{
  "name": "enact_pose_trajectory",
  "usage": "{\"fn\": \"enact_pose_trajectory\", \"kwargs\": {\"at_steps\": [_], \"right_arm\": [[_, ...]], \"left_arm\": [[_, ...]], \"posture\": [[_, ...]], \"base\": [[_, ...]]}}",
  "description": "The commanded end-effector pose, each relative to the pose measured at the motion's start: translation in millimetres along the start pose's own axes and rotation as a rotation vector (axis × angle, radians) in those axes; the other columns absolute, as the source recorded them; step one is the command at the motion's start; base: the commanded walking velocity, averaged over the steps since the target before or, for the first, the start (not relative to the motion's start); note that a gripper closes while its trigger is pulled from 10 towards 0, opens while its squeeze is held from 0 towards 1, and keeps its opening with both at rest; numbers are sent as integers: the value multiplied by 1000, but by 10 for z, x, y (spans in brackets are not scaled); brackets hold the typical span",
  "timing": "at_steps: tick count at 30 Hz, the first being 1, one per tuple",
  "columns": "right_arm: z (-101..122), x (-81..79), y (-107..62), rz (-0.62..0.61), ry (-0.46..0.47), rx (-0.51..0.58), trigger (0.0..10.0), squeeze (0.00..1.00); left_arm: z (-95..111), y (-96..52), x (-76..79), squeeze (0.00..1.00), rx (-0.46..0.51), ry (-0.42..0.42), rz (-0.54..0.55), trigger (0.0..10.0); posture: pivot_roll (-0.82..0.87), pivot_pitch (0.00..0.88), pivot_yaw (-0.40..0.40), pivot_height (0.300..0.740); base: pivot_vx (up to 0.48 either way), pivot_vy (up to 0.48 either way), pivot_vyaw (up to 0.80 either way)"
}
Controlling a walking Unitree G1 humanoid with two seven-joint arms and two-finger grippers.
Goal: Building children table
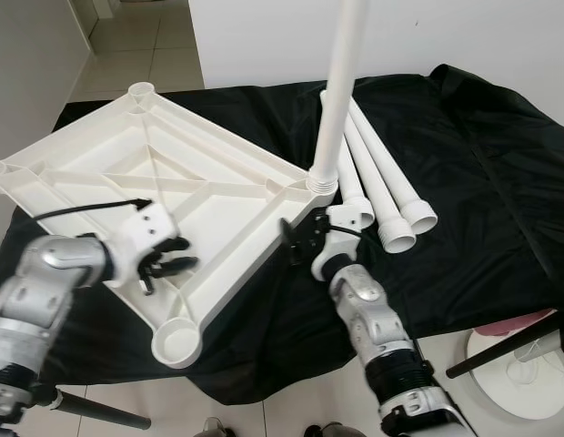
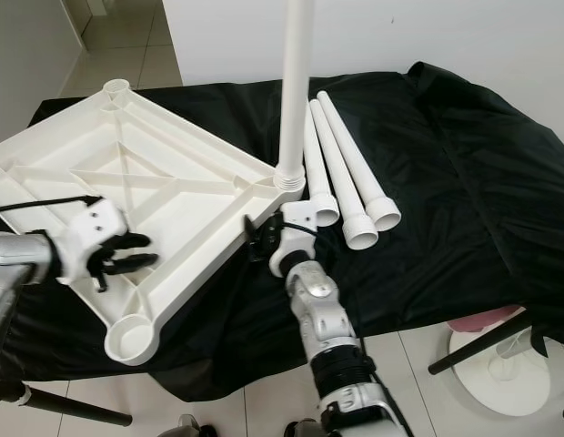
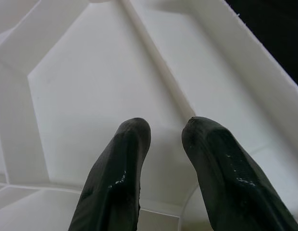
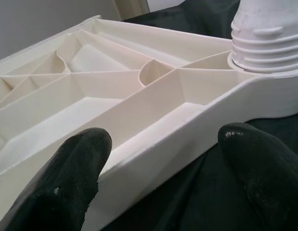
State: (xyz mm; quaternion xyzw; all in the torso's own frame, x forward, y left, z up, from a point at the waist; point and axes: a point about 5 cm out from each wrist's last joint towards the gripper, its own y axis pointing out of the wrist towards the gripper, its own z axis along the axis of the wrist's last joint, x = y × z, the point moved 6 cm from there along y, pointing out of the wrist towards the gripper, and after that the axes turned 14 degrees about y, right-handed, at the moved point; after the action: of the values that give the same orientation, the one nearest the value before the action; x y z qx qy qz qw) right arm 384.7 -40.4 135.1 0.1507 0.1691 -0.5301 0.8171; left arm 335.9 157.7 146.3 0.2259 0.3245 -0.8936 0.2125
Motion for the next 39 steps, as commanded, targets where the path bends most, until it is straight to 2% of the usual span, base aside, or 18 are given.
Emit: {"fn": "enact_pose_trajectory", "kwargs": {"at_steps": [1,2,3,5,6,7,10,14,17,27,32,33,34,36,39], "right_arm": [[-64,-35,40,13,63,-29,10000,0],[-51,-47,67,20,106,-25,10000,0],[-51,-47,67,20,106,-25,10000,0],[7,-53,152,31,185,-8,10000,0],[7,-53,152,31,185,-8,10000,0],[95,-16,232,27,238,21,10000,0],[153,37,286,16,277,38,10000,0],[169,53,302,12,287,41,10000,0],[223,117,362,0,351,51,10000,0],[223,141,431,-3,406,49,10000,0],[213,142,425,-3,408,51,10000,0],[206,143,412,-2,404,53,10000,0],[206,143,412,-2,404,53,10000,0],[184,155,379,1,381,58,10000,0],[168,166,347,6,357,62,10000,0]], "left_arm": [[11,31,55,0,7,-20,-2,10000],[47,58,75,0,19,-22,-1,10000],[47,58,75,0,19,-22,-1,10000],[190,164,143,0,66,-26,-8,10000],[190,164,143,0,66,-26,-8,10000],[334,272,224,0,111,-33,-20,10000],[425,338,305,0,138,-44,-32,10000],[451,356,335,0,145,-46,-37,10000],[567,452,420,0,177,-64,-47,10000],[746,550,477,0,214,-89,-45,10000],[719,528,412,0,202,-88,-21,10000],[688,490,340,0,187,-81,6,10000],[688,490,340,0,187,-81,6,10000],[627,380,155,0,152,-78,81,10000],[598,293,79,0,131,-68,108,10000]], "posture": [[27,92,14,740],[29,90,13,740],[29,90,13,740],[32,83,11,740],[32,83,11,740],[35,79,10,740],[37,77,11,740],[37,77,11,740],[44,77,12,740],[43,90,12,740],[43,90,12,740],[41,102,12,740],[41,102,12,740],[41,109,10,740],[41,109,10,740]], "base": [[0,0,0],[0,0,0],[0,0,0],[0,0,0],[0,0,0],[0,0,0],[0,0,0],[0,0,0],[0,0,0],[0,0,0],[0,0,0],[0,0,0],[0,0,0],[0,0,0],[0,0,0]]}}
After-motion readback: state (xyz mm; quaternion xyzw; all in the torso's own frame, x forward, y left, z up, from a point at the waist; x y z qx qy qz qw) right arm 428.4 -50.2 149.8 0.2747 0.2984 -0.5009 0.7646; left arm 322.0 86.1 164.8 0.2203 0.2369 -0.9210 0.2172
